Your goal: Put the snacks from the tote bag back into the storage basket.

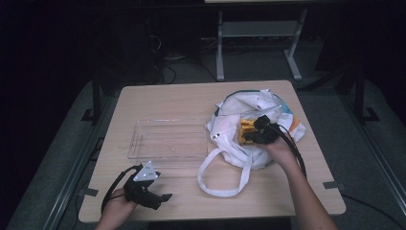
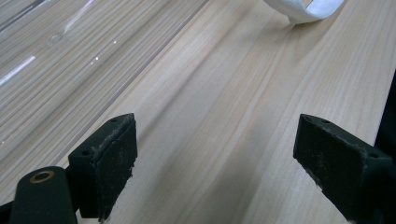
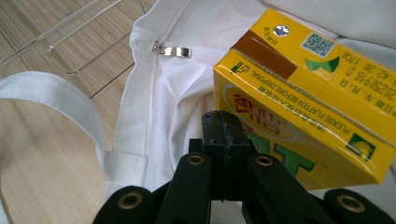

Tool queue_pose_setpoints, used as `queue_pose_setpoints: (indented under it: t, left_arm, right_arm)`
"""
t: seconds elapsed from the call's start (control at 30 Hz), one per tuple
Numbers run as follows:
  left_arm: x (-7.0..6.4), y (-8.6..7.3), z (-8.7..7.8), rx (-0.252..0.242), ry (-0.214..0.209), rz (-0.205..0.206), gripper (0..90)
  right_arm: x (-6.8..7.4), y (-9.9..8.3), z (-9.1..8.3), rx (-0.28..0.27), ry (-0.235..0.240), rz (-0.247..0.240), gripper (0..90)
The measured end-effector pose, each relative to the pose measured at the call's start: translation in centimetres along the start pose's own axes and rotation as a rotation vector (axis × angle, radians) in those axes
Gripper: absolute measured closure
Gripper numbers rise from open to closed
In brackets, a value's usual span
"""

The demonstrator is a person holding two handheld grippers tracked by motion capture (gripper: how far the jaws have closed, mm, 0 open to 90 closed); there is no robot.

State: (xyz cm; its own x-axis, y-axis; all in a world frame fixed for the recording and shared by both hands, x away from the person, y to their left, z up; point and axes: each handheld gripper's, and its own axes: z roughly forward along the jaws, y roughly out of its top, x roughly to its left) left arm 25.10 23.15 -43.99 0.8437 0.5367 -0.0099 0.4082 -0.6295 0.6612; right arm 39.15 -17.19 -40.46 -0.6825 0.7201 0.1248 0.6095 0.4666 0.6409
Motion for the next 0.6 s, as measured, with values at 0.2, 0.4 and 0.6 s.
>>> queue_pose_setpoints:
  t: [0.2,0.4,0.6]
  left_arm:
    - [-0.2,0.2,0.0,-0.002,-0.005,0.01,13.4]
    - [0.0,0.1,-0.1,0.0,-0.007,0.014,13.4]
    - [0.1,0.0,-0.2,-0.004,-0.004,0.015,13.4]
  right_arm:
    - [0.3,0.2,0.3,-0.011,-0.016,-0.006,89.9]
    - [0.5,0.4,0.6,-0.001,-0.011,-0.015,89.8]
    - [0.0,-0.2,-0.8,0.012,0.002,-0.004,89.8]
